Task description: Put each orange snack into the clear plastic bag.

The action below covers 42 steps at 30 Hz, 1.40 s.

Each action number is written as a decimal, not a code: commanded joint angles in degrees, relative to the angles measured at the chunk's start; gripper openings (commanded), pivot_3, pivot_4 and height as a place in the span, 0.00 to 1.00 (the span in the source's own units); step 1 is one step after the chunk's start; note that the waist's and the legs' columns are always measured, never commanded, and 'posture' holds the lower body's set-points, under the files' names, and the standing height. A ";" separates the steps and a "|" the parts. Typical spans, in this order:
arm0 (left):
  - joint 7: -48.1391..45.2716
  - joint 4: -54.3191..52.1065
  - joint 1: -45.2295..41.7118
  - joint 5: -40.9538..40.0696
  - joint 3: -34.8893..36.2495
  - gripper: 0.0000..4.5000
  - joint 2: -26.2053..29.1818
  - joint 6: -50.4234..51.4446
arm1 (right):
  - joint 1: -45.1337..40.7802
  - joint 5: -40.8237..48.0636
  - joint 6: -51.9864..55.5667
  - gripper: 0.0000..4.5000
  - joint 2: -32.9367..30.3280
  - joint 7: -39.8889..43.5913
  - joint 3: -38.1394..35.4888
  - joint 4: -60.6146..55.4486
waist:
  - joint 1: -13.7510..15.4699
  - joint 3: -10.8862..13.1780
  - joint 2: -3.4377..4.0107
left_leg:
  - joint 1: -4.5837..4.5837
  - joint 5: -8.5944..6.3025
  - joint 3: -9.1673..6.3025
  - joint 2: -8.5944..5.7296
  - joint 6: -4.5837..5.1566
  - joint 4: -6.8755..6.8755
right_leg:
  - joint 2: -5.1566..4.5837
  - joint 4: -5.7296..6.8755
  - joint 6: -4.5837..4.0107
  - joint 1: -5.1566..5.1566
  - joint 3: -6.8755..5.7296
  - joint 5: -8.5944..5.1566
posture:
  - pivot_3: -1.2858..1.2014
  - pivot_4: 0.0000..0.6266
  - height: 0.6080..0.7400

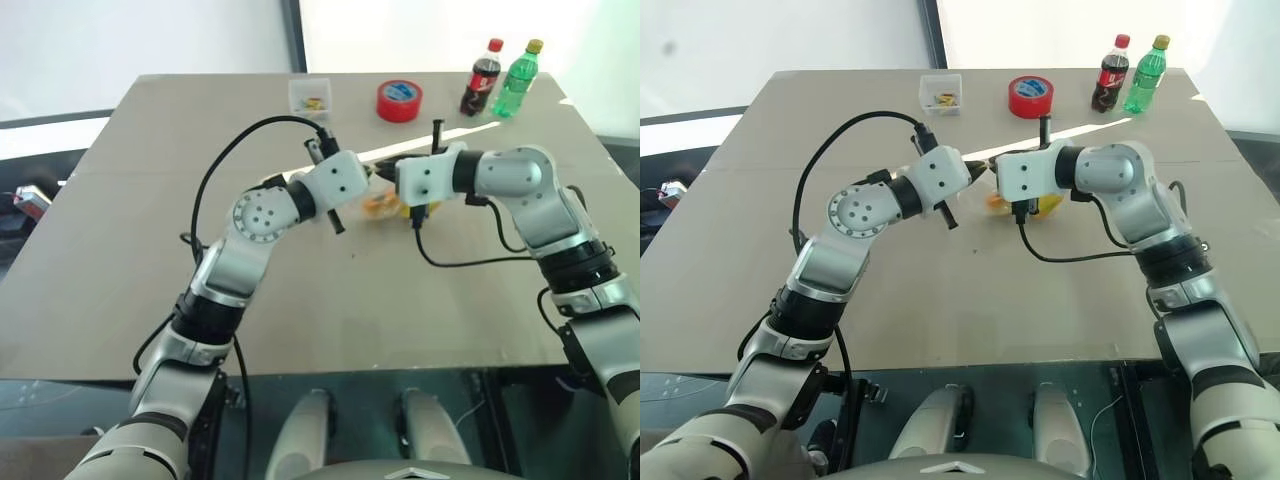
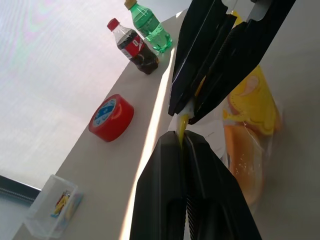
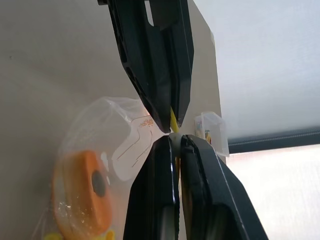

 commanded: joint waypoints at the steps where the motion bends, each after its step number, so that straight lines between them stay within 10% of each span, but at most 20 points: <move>1: 0.91 -1.52 -0.24 0.45 1.21 0.00 0.66 -0.23 | -0.18 -0.05 -0.06 0.03 -3.93 -0.37 -3.25 0.00 | 0.01 0.00 0.00 | 0.00 0.00 0.00 0.00 0.00 0.00 | 0.00 0.00 0.00 0.00 0.00 0.00 | 0.52 0.24 1.00; 19: 1.19 -1.28 0.01 0.42 1.33 0.00 0.92 -0.40 | 2.96 -4.95 0.88 0.03 -17.00 -3.64 -3.13 8.10 | 0.03 0.00 0.00 | 0.00 0.00 0.05 0.00 0.00 0.00 | -0.01 -0.01 0.00 0.00 0.03 0.00 | 0.52 0.24 1.00; 42: 15.62 8.90 -10.69 6.16 5.16 0.00 0.61 -5.94 | -3.24 -3.46 0.08 0.03 -10.89 -18.29 -8.91 12.31 | 0.06 0.05 -0.04 | -0.02 0.00 0.03 -0.02 0.00 0.01 | -0.02 0.01 0.00 -0.02 0.04 0.00 | 0.52 0.24 1.00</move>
